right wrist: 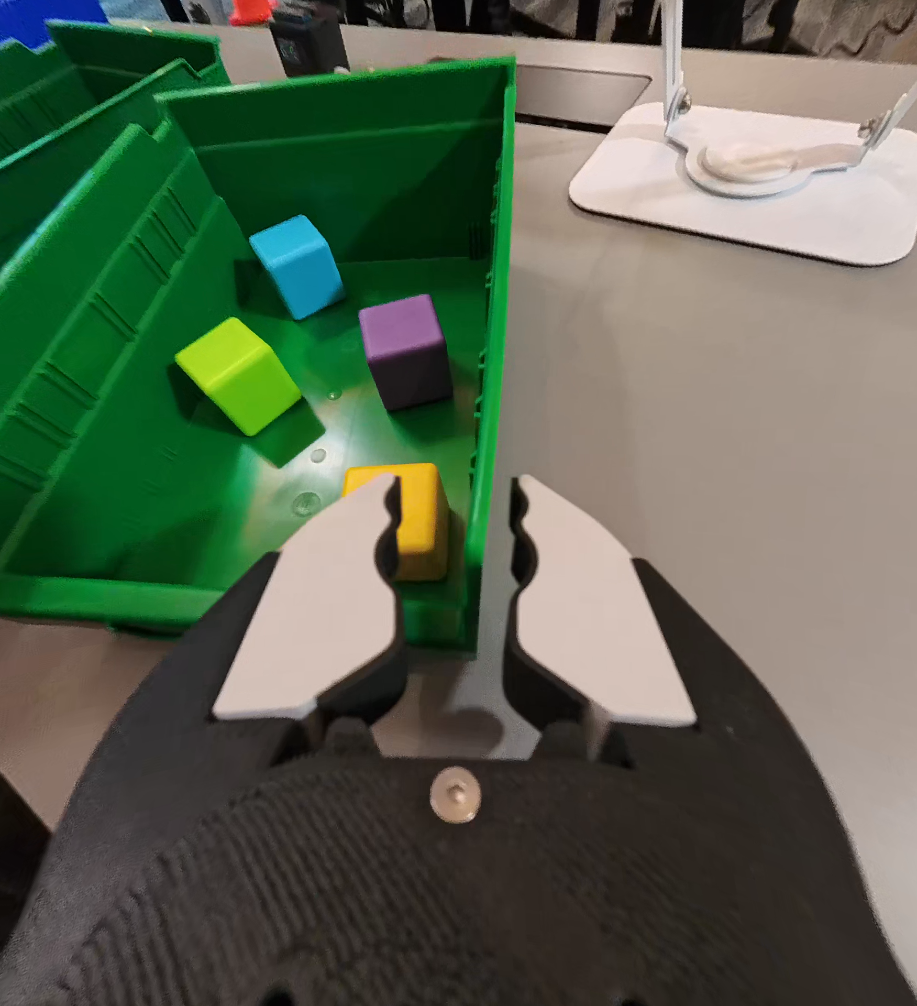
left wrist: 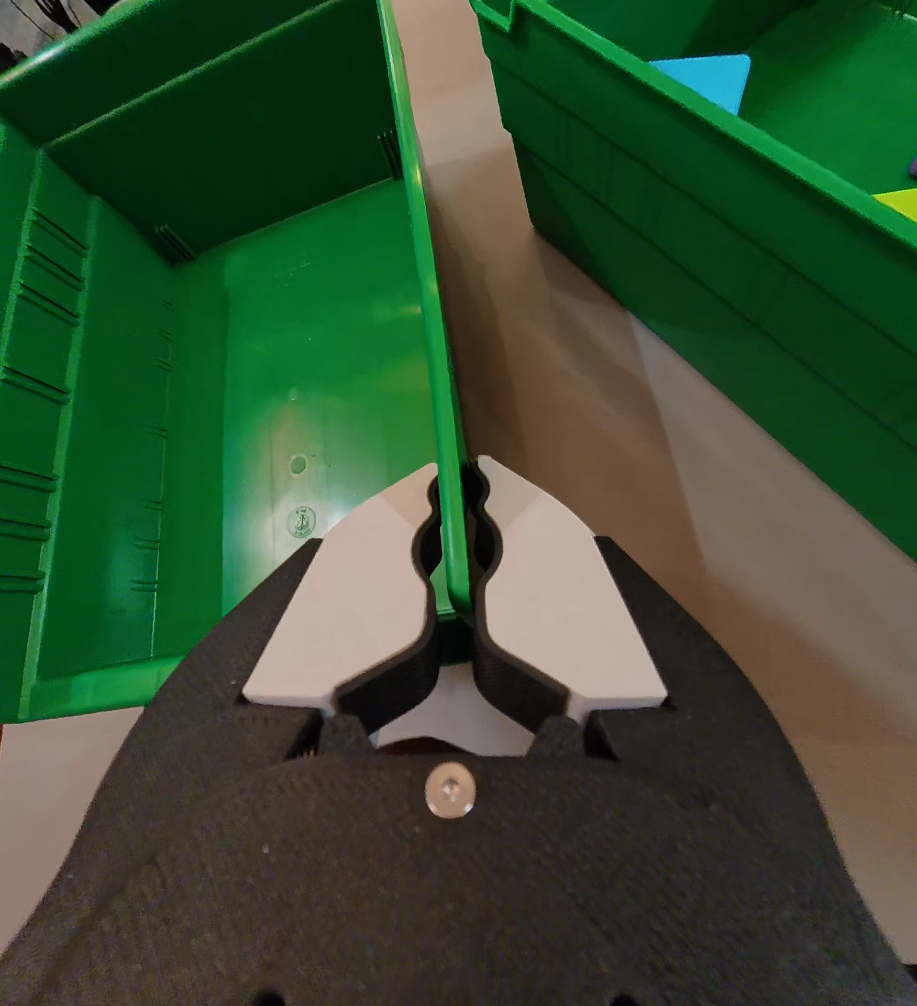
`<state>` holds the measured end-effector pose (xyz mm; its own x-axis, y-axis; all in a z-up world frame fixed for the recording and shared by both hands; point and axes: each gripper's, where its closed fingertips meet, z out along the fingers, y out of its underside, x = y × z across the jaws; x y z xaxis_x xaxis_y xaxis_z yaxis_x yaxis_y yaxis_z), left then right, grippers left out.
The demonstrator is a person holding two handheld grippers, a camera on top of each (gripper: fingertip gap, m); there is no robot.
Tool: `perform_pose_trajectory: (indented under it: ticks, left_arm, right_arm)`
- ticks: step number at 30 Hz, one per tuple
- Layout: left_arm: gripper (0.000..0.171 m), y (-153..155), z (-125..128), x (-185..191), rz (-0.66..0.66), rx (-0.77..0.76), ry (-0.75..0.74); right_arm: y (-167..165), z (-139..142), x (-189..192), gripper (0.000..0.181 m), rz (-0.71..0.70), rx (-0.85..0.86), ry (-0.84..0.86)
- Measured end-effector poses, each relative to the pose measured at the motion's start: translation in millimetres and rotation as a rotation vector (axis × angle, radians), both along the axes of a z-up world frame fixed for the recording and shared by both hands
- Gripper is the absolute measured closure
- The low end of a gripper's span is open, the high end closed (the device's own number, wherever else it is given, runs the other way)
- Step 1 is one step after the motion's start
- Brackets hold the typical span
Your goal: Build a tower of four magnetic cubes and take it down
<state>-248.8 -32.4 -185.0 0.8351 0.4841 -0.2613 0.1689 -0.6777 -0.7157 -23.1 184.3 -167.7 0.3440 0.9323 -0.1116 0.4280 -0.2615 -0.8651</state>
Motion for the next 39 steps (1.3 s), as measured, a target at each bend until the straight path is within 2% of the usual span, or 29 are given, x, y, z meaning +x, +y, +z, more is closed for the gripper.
perform_pose_trajectory:
  ticks: [3, 9, 12, 15, 17, 22, 24, 27, 35, 39]
  left_arm:
    - [0.161, 1, 8, -1, -0.001, 0.023, 0.035]
    - [0.16, -1, 23, 1, -0.001, 0.054, 0.054]
    - [0.161, -2, 26, 4, -0.01, 0.042, 0.062]
    - [0.161, -1, 31, 6, -0.016, 0.048, 0.07]
    - [0.161, -1, 34, 6, -0.017, 0.057, 0.077]
    - [0.161, -8, 48, 3, -0.002, 0.044, 0.143]
    - [0.161, -13, 56, 3, 0.003, 0.035, 0.17]
    - [0.161, -21, 73, 6, 0.008, 0.056, 0.183]
    - [0.161, -49, 138, 13, 0.067, 0.182, 0.226]
    - [0.161, -68, 164, 13, 0.106, 0.219, 0.283]
  right_arm:
    - [0, 11, 4, 0.124, 0.021, 0.039, 0.026]
    - [5, 11, 36, 0.115, 0.08, 0.089, -0.032]
    - [7, 8, 42, 0.121, 0.076, -0.009, 0.012]
    - [-7, 8, 35, 0.123, 0.125, -0.167, 0.091]
    - [-16, 9, 30, 0.123, 0.151, -0.209, 0.119]
    - [-28, 0, 23, 0.129, 0.166, -0.126, 0.056]
    - [-32, -1, 19, 0.122, 0.168, -0.075, 0.036]
    - [-35, -3, 10, 0.122, 0.18, 0.018, 0.0]
    - [-70, -3, -41, 0.12, 0.289, 0.038, -0.016]
    - [-83, -1, -75, 0.11, 0.329, 0.08, -0.045]
